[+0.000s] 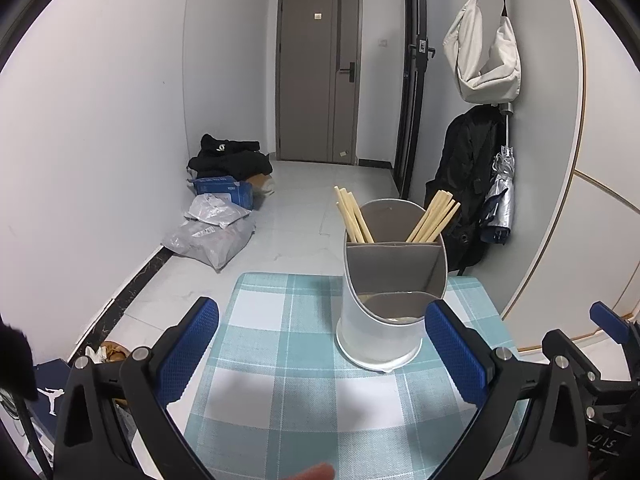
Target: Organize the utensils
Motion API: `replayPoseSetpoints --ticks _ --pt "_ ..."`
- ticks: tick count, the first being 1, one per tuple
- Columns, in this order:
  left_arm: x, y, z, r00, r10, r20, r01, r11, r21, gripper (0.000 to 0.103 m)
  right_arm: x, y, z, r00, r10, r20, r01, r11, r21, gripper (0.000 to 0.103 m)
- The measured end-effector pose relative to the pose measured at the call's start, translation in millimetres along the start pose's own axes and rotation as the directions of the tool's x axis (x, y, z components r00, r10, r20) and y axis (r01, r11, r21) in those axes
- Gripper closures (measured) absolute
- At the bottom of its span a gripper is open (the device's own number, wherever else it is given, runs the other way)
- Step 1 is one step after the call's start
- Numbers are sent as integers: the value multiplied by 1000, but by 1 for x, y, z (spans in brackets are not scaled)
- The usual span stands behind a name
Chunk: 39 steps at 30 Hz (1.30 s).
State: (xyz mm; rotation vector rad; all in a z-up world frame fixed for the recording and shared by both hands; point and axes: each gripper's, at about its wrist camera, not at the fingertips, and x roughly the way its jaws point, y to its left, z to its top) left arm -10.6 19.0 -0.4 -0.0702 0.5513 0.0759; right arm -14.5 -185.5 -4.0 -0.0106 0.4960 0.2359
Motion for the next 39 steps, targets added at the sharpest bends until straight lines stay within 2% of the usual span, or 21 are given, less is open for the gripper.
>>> replayPoseSetpoints --ticks 6,39 --pt "2 1 0 1000 -8 -25 8 1000 -14 2 -1 2 -2 1000 -5 0 5 1000 -14 0" --pt "-3 -1 -2 1000 0 -9 0 1000 -8 2 -3 1 -1 1000 -19 -1 19 1000 2 0"
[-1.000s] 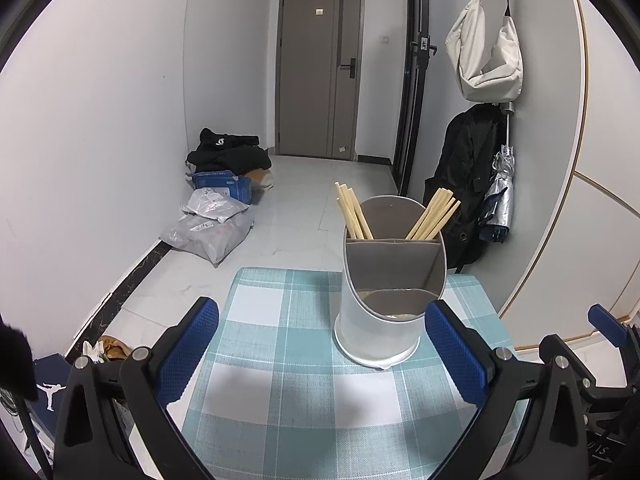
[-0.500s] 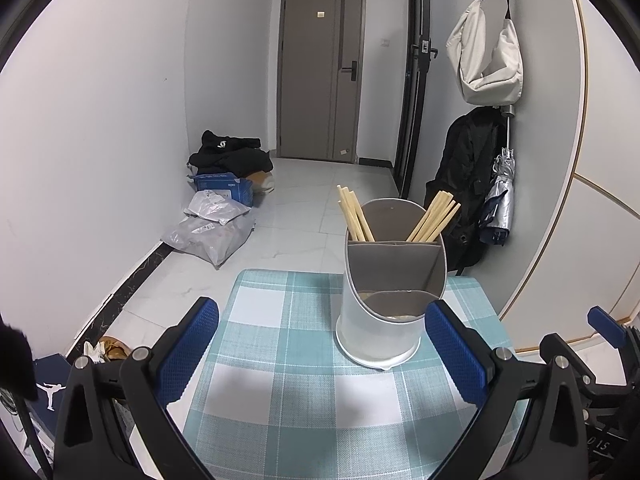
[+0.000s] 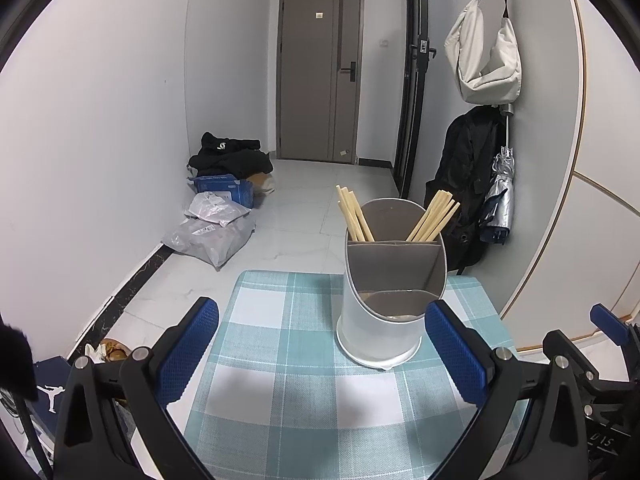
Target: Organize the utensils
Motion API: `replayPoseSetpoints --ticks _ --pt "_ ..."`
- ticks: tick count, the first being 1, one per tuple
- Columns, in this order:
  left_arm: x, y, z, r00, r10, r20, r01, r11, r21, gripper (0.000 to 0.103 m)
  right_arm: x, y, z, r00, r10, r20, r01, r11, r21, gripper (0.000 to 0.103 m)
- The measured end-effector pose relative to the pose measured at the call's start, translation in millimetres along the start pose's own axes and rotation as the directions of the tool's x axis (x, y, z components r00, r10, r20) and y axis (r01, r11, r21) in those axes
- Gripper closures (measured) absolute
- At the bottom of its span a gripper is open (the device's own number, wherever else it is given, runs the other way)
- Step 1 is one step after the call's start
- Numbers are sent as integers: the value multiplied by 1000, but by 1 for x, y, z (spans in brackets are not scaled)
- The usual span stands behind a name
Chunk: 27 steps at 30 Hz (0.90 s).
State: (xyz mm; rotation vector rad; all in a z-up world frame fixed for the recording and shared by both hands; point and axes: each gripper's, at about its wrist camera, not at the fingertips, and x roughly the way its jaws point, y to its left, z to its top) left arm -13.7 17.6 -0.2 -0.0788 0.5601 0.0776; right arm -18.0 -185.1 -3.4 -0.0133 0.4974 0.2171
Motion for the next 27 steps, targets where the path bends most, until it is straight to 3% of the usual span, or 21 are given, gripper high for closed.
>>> replayPoseSetpoints --ticks 27 --pt "-2 3 0 1000 -24 1 24 1000 -8 2 1 0 -1 1000 -14 -8 14 1000 0 0"
